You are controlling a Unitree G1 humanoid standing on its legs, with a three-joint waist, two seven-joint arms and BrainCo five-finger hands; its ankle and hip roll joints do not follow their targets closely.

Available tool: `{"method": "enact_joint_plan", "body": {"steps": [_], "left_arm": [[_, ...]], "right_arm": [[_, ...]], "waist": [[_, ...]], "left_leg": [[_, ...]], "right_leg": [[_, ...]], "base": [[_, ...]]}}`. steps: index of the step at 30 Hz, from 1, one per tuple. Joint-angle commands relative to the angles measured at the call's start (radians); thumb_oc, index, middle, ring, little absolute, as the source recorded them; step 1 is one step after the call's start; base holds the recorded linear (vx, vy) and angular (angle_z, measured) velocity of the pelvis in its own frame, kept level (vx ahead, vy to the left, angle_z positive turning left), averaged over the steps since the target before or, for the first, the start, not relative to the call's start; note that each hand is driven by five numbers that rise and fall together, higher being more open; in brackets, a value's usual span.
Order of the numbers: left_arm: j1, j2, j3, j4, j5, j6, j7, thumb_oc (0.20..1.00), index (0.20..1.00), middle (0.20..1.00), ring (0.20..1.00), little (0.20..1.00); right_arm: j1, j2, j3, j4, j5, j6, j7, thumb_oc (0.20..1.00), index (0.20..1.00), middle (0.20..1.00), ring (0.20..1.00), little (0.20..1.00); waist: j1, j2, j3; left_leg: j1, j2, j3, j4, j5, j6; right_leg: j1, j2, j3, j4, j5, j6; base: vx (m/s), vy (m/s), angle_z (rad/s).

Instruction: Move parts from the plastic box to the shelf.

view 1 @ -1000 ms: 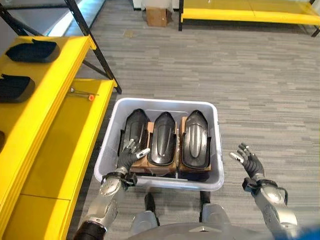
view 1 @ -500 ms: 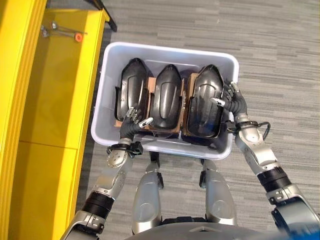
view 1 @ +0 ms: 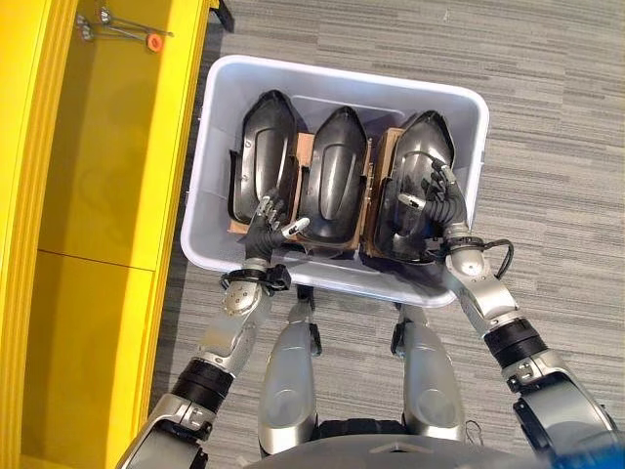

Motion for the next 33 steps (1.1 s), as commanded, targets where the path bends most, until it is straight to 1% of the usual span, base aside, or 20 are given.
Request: {"method": "enact_joint_plan", "body": {"steps": [1, 8, 13, 14, 19, 20, 28, 33], "left_arm": [[0.006, 0.014, 0.002, -0.037, 0.009, -0.058, 0.017, 1.0, 1.0, 1.0, 1.0, 1.0], [-0.001, 0.013, -0.014, -0.041, 0.004, -0.064, 0.023, 1.0, 1.0, 1.0, 1.0, 1.0], [0.0, 0.012, -0.029, -0.05, -0.007, -0.071, 0.02, 1.0, 1.0, 1.0, 1.0, 1.0], [0.001, 0.013, -0.031, -0.054, -0.011, -0.07, 0.017, 1.0, 1.0, 1.0, 1.0, 1.0], [-0.003, 0.017, -0.033, -0.055, -0.012, -0.075, 0.014, 1.0, 1.0, 1.0, 1.0, 1.0], [0.0, 0.022, -0.029, -0.059, -0.011, -0.081, 0.015, 1.0, 1.0, 1.0, 1.0, 1.0], [-0.005, 0.027, -0.022, -0.051, -0.009, -0.084, 0.015, 1.0, 1.0, 1.0, 1.0, 1.0], [-0.01, 0.021, -0.024, -0.045, -0.006, -0.083, 0.013, 1.0, 1.0, 1.0, 1.0, 1.0]], "right_arm": [[-0.004, 0.015, -0.004, -0.037, -0.022, -0.048, -0.017, 1.0, 1.0, 1.0, 1.0, 1.0], [-0.023, 0.029, 0.026, 0.019, -0.015, -0.04, -0.015, 1.0, 1.0, 1.0, 1.0, 1.0], [-0.067, 0.038, 0.072, 0.082, -0.04, -0.023, 0.001, 1.0, 1.0, 1.0, 1.0, 1.0], [-0.087, 0.04, 0.095, 0.106, -0.061, -0.014, 0.009, 1.0, 1.0, 1.0, 1.0, 1.0], [-0.114, 0.033, 0.13, 0.146, -0.108, 0.002, 0.028, 1.0, 1.0, 1.0, 1.0, 1.0], [-0.127, 0.026, 0.147, 0.171, -0.138, 0.012, 0.036, 1.0, 1.0, 1.0, 1.0, 1.0], [-0.145, 0.004, 0.156, 0.204, -0.186, 0.023, 0.043, 1.0, 1.0, 1.0, 1.0, 1.0], [-0.135, -0.012, 0.145, 0.177, -0.203, 0.019, 0.038, 1.0, 1.0, 1.0, 1.0, 1.0]], "waist": [[-0.007, -0.023, -0.004], [-0.004, -0.015, 0.003], [0.006, -0.005, 0.003], [0.01, -0.003, 0.003], [0.017, 0.002, 0.003], [0.023, 0.005, 0.003], [0.027, 0.008, 0.003], [0.024, 0.006, 0.003]], "left_leg": [[-0.066, 0.053, -0.024, 0.121, -0.035, -0.037], [-0.084, 0.049, -0.029, 0.124, -0.034, -0.036], [-0.102, 0.043, -0.033, 0.127, -0.033, -0.031], [-0.109, 0.042, -0.035, 0.129, -0.034, -0.029], [-0.123, 0.039, -0.04, 0.136, -0.035, -0.027], [-0.129, 0.036, -0.045, 0.135, -0.033, -0.027], [-0.137, 0.033, -0.05, 0.133, -0.031, -0.024], [-0.135, 0.033, -0.046, 0.132, -0.032, -0.021]], "right_leg": [[-0.033, -0.116, -0.016, 0.155, -0.082, 0.071], [-0.052, -0.12, -0.012, 0.16, -0.082, 0.071], [-0.066, -0.123, -0.014, 0.162, -0.08, 0.071], [-0.069, -0.124, -0.016, 0.162, -0.079, 0.07], [-0.077, -0.129, -0.02, 0.168, -0.08, 0.07], [-0.081, -0.131, -0.022, 0.171, -0.081, 0.069], [-0.092, -0.132, -0.023, 0.176, -0.082, 0.069], [-0.098, -0.133, -0.022, 0.18, -0.082, 0.07]], "base": [[0.0, 0.0, 0.0], [0.0, 0.002, 0.01], [0.0, 0.008, 0.03], [0.0, 0.0, 0.0], [0.0, 0.0, 0.0], [0.0, 0.0, 0.0], [0.0, 0.003, 0.04], [0.0, 0.0, 0.0]]}}
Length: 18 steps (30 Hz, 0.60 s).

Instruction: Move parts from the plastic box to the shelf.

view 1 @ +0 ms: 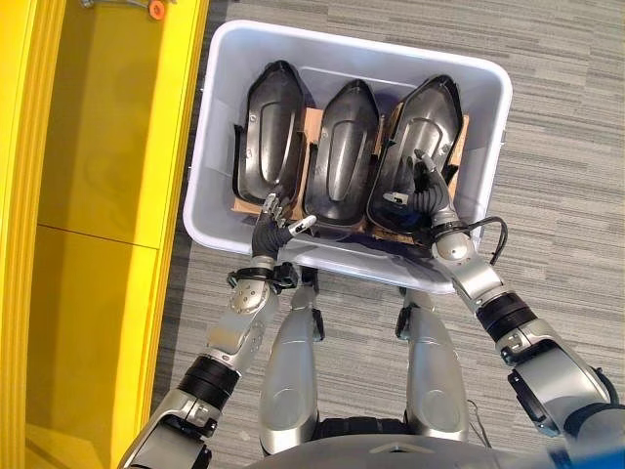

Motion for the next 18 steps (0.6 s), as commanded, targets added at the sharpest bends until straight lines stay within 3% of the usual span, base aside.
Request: {"method": "enact_joint_plan", "body": {"steps": [1, 18], "left_arm": [[0.01, 0.021, 0.014, -0.049, -0.001, -0.06, -0.001, 1.0, 1.0, 1.0, 1.0, 1.0], [0.021, 0.018, 0.046, -0.078, 0.055, -0.046, 0.054, 1.0, 1.0, 1.0, 1.0, 1.0]], "right_arm": [[0.028, -0.002, 0.018, -0.019, -0.031, 0.007, 0.021, 1.0, 1.0, 1.0, 1.0, 1.0], [0.239, -0.063, -0.241, -0.448, -0.094, -0.069, -0.144, 1.0, 1.0, 1.0, 1.0, 1.0]], "waist": [[0.014, -0.009, -0.015], [-0.043, -0.042, -0.015]], "left_leg": [[-0.053, 0.047, -0.022, 0.104, -0.057, -0.032], [-0.04, 0.06, -0.003, 0.107, -0.065, -0.037]], "right_leg": [[0.002, -0.11, -0.013, 0.086, -0.066, 0.075], [-0.008, -0.102, 0.005, 0.095, -0.069, 0.081]], "base": [[0.0, 0.0, 0.0], [0.0, 0.0, 0.0]]}}
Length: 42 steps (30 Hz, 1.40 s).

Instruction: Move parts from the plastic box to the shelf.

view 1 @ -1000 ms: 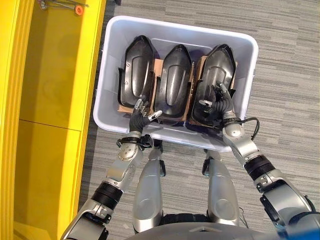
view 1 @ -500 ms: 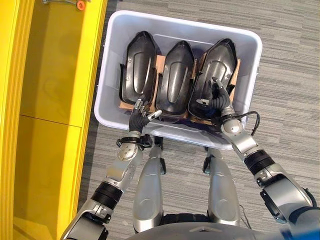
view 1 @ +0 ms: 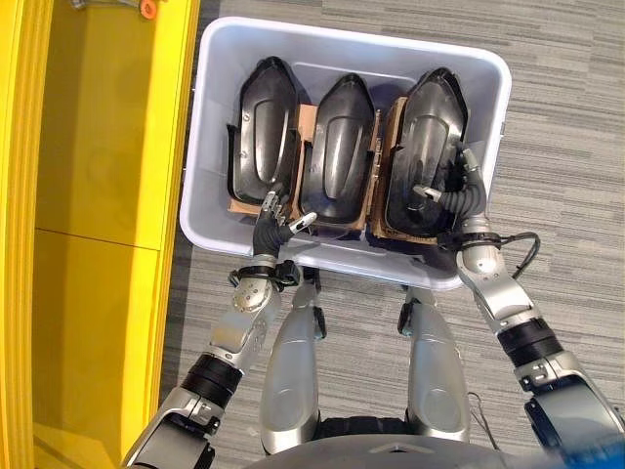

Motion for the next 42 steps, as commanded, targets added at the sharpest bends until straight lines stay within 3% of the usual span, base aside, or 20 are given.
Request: {"method": "enact_joint_plan", "body": {"steps": [1, 8, 13, 42], "left_arm": [[0.033, 0.036, 0.046, -0.08, 0.042, -0.045, 0.016, 1.0, 1.0, 1.0, 1.0, 1.0], [0.046, 0.045, 0.043, -0.095, 0.052, -0.041, 0.025, 1.0, 1.0, 1.0, 1.0, 1.0], [0.05, 0.043, 0.041, -0.095, 0.044, -0.042, 0.028, 1.0, 1.0, 1.0, 1.0, 1.0], [0.057, 0.041, 0.031, -0.095, 0.031, -0.044, 0.038, 1.0, 1.0, 1.0, 1.0, 1.0]], "right_arm": [[0.025, -0.018, -0.052, -0.115, -0.046, -0.085, -0.052, 1.0, 1.0, 1.0, 1.0, 1.0], [0.072, -0.011, -0.047, -0.196, -0.041, -0.111, -0.058, 1.0, 1.0, 1.0, 1.0, 1.0], [0.082, 0.009, -0.024, -0.195, 0.044, -0.132, -0.036, 1.0, 1.0, 1.0, 1.0, 1.0], [0.034, 0.025, 0.034, -0.102, 0.078, -0.109, -0.045, 1.0, 1.0, 1.0, 1.0, 1.0]], "waist": [[-0.012, -0.053, -0.022], [-0.025, -0.06, -0.022], [-0.029, -0.061, -0.022], [-0.018, -0.053, -0.022]], "left_leg": [[-0.029, 0.06, -0.013, 0.11, -0.067, -0.039], [-0.03, 0.063, -0.007, 0.115, -0.069, -0.041], [-0.033, 0.063, -0.004, 0.117, -0.068, -0.041], [-0.055, 0.058, -0.008, 0.119, -0.064, -0.038]], "right_leg": [[0.016, -0.103, -0.007, 0.086, -0.067, 0.08], [0.013, -0.098, -0.002, 0.088, -0.069, 0.08], [0.013, -0.1, -0.002, 0.087, -0.065, 0.08], [-0.004, -0.101, -0.001, 0.09, -0.062, 0.077]], "base": [[0.0, 0.002, -0.04], [0.0, -0.003, -0.03], [0.0, 0.0, 0.0], [0.0, 0.0, 0.0]]}}
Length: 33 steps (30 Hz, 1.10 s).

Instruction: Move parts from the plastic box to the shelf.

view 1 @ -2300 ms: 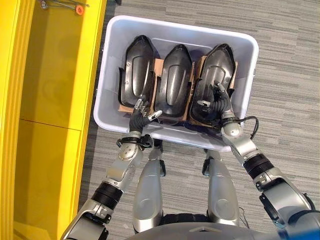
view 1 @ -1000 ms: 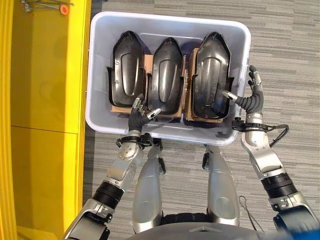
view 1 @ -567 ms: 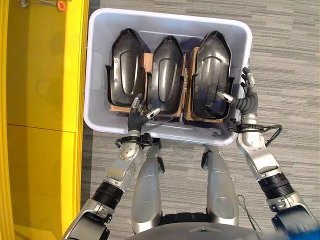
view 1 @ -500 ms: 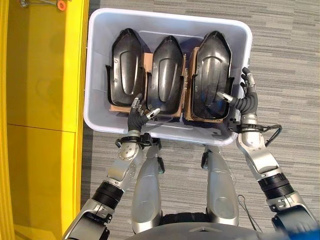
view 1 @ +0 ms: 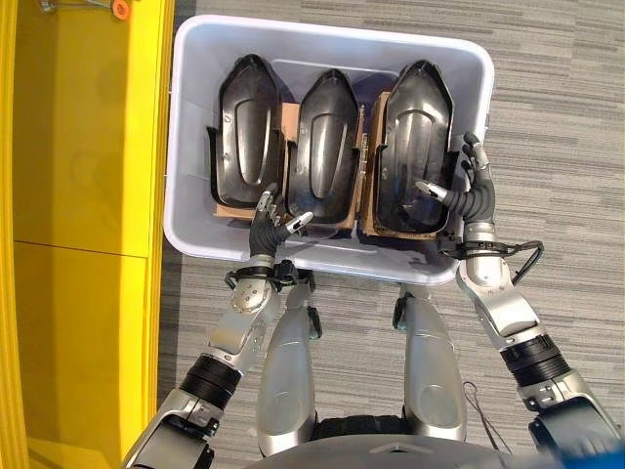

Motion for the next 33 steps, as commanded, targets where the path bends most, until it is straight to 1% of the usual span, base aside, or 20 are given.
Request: {"method": "enact_joint_plan", "body": {"steps": [1, 5, 8, 14, 18, 19, 23, 29, 33], "left_arm": [[0.049, 0.04, 0.023, -0.085, 0.008, -0.045, 0.01, 1.0, 1.0, 1.0, 1.0, 1.0], [0.05, 0.039, 0.022, -0.086, 0.003, -0.048, 0.008, 1.0, 1.0, 1.0, 1.0, 1.0], [0.048, 0.036, 0.018, -0.084, 0.0, -0.051, 0.006, 1.0, 1.0, 1.0, 1.0, 1.0], [0.044, 0.034, 0.014, -0.083, -0.007, -0.054, 0.003, 1.0, 1.0, 1.0, 1.0, 1.0], [0.043, 0.036, 0.009, -0.081, -0.019, -0.063, -0.004, 1.0, 1.0, 1.0, 1.0, 1.0], [0.043, 0.038, 0.006, -0.082, -0.023, -0.064, -0.009, 1.0, 1.0, 1.0, 1.0, 1.0], [0.043, 0.044, 0.004, -0.087, -0.032, -0.065, -0.018, 1.0, 1.0, 1.0, 1.0, 1.0], [0.044, 0.045, 0.005, -0.088, -0.034, -0.067, -0.022, 1.0, 1.0, 1.0, 1.0, 1.0], [0.037, 0.034, 0.006, -0.072, -0.024, -0.063, -0.011, 1.0, 1.0, 1.0, 1.0, 1.0]], "right_arm": [[-0.014, 0.014, 0.001, -0.023, 0.013, -0.041, -0.014, 1.0, 1.0, 1.0, 1.0, 1.0], [-0.028, 0.016, 0.009, 0.007, 0.011, -0.034, -0.013, 1.0, 1.0, 1.0, 1.0, 1.0], [-0.072, 0.019, 0.038, 0.086, -0.008, -0.006, -0.01, 1.0, 1.0, 1.0, 1.0, 1.0], [-0.119, 0.025, 0.063, 0.161, -0.021, 0.018, -0.007, 1.0, 1.0, 1.0, 1.0, 1.0], [-0.17, 0.03, 0.083, 0.254, -0.025, 0.035, 0.0, 1.0, 1.0, 1.0, 1.0, 1.0], [-0.196, 0.031, 0.095, 0.304, -0.029, 0.047, 0.004, 1.0, 1.0, 1.0, 1.0, 1.0], [-0.24, 0.03, 0.105, 0.377, -0.035, 0.061, 0.009, 1.0, 1.0, 1.0, 1.0, 1.0], [-0.251, 0.028, 0.112, 0.388, -0.045, 0.062, 0.019, 1.0, 1.0, 1.0, 1.0, 1.0], [-0.217, 0.016, 0.102, 0.322, -0.09, 0.061, 0.001, 1.0, 1.0, 1.0, 1.0, 1.0]], "waist": [[0.009, -0.033, -0.032], [0.012, -0.031, -0.032], [0.023, -0.025, -0.032], [0.034, -0.017, -0.032], [0.046, -0.01, -0.032], [0.051, -0.005, -0.032], [0.062, 0.003, -0.032], [0.068, 0.007, -0.032], [0.062, 0.0, -0.032]], "left_leg": [[-0.052, 0.054, -0.02, 0.128, -0.063, -0.038], [-0.056, 0.055, -0.02, 0.129, -0.062, -0.038], [-0.064, 0.053, -0.024, 0.128, -0.06, -0.037], [-0.072, 0.051, -0.03, 0.13, -0.059, -0.035], [-0.078, 0.047, -0.035, 0.127, -0.058, -0.033], [-0.084, 0.046, -0.037, 0.129, -0.058, -0.032], [-0.089, 0.044, -0.039, 0.128, -0.057, -0.03], [-0.097, 0.041, -0.041, 0.129, -0.057, -0.029], [-0.099, 0.04, -0.043, 0.133, -0.06, -0.024]], "right_leg": [[0.012, -0.105, -0.014, 0.087, -0.059, 0.076], [0.009, -0.106, -0.017, 0.091, -0.059, 0.075], [0.005, -0.106, -0.02, 0.092, -0.061, 0.074], [0.0, -0.108, -0.022, 0.094, -0.062, 0.073], [-0.004, -0.109, -0.025, 0.095, -0.062, 0.073], [-0.008, -0.111, -0.027, 0.1, -0.063, 0.073], [-0.014, -0.113, -0.03, 0.104, -0.065, 0.074], [-0.02, -0.113, -0.031, 0.107, -0.069, 0.072], [-0.022, -0.112, -0.031, 0.111, -0.072, 0.072]], "base": [[0.0, 0.0, 0.0], [0.0, 0.0, 0.0], [0.0, 0.0, 0.0], [0.0, 0.0, 0.0], [0.0, 0.0, 0.0], [0.0, 0.0, 0.0], [0.01, 0.001, 0.05], [0.0, 0.0, 0.01], [0.0, 0.0, 0.0]]}}
